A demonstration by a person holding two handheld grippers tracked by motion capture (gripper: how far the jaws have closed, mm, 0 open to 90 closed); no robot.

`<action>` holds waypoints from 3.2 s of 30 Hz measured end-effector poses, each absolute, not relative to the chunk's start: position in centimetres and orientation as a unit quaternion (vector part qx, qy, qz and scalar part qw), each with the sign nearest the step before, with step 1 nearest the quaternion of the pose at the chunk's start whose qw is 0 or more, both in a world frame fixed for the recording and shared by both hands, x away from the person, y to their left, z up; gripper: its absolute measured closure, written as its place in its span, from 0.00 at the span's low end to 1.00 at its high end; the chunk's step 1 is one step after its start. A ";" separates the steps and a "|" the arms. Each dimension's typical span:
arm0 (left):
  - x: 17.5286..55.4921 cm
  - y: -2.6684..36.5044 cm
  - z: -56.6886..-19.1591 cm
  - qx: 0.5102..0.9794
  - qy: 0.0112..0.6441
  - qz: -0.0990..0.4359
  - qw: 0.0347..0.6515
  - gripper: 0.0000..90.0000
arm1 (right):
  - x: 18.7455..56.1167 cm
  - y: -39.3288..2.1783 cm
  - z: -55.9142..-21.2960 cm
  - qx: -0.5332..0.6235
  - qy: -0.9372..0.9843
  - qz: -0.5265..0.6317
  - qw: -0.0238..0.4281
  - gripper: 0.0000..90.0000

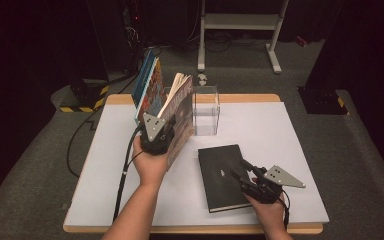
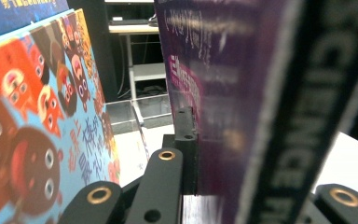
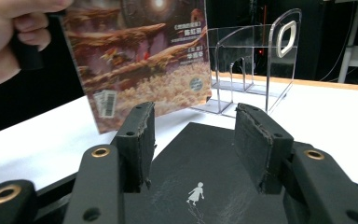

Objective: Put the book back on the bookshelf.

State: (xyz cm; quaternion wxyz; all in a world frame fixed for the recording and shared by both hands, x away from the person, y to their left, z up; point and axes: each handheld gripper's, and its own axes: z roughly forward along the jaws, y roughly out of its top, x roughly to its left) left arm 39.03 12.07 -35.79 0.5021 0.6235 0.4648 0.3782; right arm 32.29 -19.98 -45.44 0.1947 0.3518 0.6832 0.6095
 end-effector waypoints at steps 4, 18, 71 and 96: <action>40.3 11.7 -35.6 0.621 0.470 0.384 0.497 0.93 | 32.3 -20.1 -45.3 0.351 0.681 0.612 0.195 0.53; 44.1 11.4 -35.5 0.607 0.484 0.397 0.490 0.93 | 32.4 -20.4 -45.3 0.354 0.677 0.616 0.193 0.53; 49.8 10.1 -38.4 0.588 0.509 0.431 0.457 0.92 | 32.2 -20.4 -45.4 0.352 0.676 0.621 0.184 0.53; 49.3 10.7 -38.8 0.590 0.511 0.444 0.439 0.82 | 32.2 -19.9 -45.6 0.347 0.682 0.618 0.179 0.53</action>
